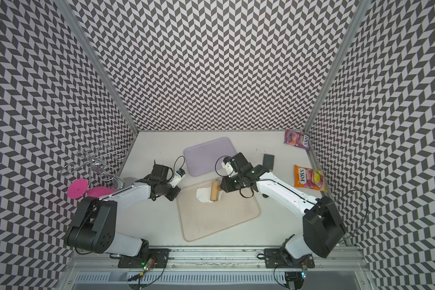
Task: Roll out the dumpling wrappers from the dough
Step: Flatten out the dough on the work surface.
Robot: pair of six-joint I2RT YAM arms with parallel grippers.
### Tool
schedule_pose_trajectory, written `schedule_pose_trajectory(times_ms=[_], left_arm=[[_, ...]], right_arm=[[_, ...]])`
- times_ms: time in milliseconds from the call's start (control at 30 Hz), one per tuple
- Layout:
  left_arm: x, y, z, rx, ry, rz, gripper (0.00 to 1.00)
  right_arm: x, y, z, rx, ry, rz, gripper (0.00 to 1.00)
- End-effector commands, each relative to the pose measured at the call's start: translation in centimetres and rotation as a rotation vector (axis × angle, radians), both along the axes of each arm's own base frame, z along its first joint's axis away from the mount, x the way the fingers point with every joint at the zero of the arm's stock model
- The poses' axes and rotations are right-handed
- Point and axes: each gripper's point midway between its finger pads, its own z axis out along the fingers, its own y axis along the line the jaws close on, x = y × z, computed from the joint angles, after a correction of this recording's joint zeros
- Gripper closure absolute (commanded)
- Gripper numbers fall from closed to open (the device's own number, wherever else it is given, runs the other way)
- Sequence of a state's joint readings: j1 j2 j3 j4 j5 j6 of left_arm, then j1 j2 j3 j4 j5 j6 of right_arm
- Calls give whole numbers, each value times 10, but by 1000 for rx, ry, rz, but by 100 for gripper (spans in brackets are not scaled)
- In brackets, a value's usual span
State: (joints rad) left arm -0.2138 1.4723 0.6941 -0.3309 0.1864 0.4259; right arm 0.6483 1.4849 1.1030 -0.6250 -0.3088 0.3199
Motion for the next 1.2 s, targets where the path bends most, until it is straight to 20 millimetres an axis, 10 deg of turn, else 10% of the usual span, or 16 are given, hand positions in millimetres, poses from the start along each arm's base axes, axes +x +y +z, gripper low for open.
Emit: schedule_pose_trajectory(times_ms=[0,333,767,1033,1167], left_arm=[[-10,3,-7,21,28,-15,100],[-9,3,-6,19,27,-15,100],[-9,3,-4,17,20,-17,100],[-9,2,-4,14,21,-19,100],[-9,2,-5,14,23,-18,100]], right_arm=[[7,-4,-5,7,-14,9,100],[11,-56,-43,-180,41,-131,100],[29,-108,-20,-429,-57,-291,100],[23,-42,56,-40,-146,-79,100],[14,-14,59,86,-90,35,100]])
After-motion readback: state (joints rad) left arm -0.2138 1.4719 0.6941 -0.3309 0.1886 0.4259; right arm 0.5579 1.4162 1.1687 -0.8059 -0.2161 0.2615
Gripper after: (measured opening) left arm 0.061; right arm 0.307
